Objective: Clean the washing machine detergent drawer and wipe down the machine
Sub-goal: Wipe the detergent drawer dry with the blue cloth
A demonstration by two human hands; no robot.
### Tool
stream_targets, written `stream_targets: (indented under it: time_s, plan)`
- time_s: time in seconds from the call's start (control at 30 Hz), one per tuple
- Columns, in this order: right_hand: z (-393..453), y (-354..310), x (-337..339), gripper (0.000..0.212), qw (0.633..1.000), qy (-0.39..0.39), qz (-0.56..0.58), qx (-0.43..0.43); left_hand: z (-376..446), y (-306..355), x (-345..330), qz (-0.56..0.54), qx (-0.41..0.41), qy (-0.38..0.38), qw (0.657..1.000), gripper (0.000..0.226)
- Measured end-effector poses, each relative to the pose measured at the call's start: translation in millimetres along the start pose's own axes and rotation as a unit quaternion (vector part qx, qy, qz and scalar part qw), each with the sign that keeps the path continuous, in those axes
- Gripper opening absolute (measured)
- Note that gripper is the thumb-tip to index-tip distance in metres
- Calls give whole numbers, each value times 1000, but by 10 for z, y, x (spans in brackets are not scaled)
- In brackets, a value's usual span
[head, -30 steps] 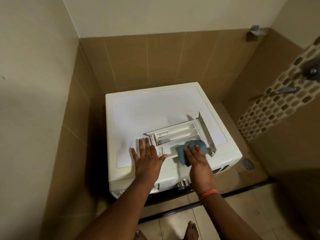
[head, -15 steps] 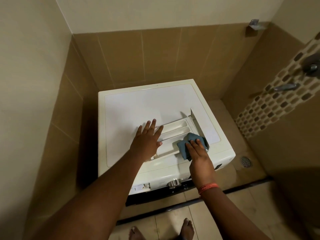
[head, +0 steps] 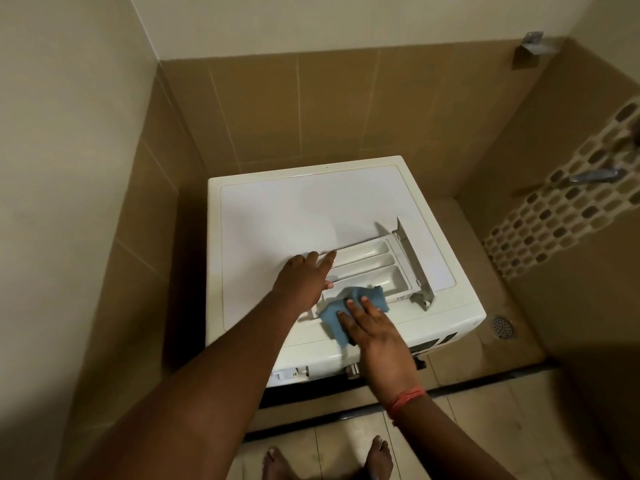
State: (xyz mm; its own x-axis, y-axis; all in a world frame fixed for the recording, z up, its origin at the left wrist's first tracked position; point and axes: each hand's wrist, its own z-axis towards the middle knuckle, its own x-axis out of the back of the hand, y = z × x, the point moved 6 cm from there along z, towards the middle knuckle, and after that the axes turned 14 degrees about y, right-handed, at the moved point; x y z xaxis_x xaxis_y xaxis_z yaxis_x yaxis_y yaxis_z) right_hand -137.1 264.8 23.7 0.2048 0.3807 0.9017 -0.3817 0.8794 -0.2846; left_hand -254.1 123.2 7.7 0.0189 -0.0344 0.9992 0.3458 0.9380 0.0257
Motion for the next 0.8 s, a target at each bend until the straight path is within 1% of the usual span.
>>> stream_targets:
  time_s: [0.1, 0.17, 0.23, 0.3, 0.4, 0.5, 0.53, 0.6, 0.67, 0.7, 0.73, 0.8]
  plan:
    - [14, 209, 93, 87, 997, 29, -36, -64, 8, -40, -43, -26, 9, 1, 1000, 69]
    - [48, 96, 45, 82, 996, 28, -40, -73, 19, -43, -48, -48, 24, -4, 999, 71]
    - [80, -201, -84, 78, 999, 18, -23, -45, 30, -41, -36, -56, 35, -10, 998, 71]
    - [92, -515, -226, 69, 1000, 2, 3, -6, 42, -36, -23, -67, 42, -11, 997, 70]
    - [102, -712, -305, 62, 1000, -6, 12, 24, 53, -63, -15, -94, 47, -12, 994, 69]
    - [39, -541, -152, 67, 999, 13, -15, 43, 57, -79, -28, -100, 38, -9, 994, 69]
    - [23, -417, -68, 71, 999, 20, -31, 27, 57, -82, -33, -99, 34, -7, 995, 69]
    - [10, -115, 106, 75, 997, 35, -64, -33, 59, -92, -35, -94, 30, 4, 995, 71]
    - [26, 81, 222, 73, 992, 38, -89, -81, 80, -106, -18, -100, 36, 10, 994, 73]
    - [42, 93, 220, 72, 991, 30, -95, -90, 98, -122, -13, -110, 41, 4, 993, 73]
    - [74, 37, 190, 71, 992, 21, -95, -84, 114, -141, -6, -124, 46, -4, 991, 71]
    - [191, -192, 63, 67, 997, 5, -67, -43, 153, -181, 6, -158, 60, -19, 985, 66]
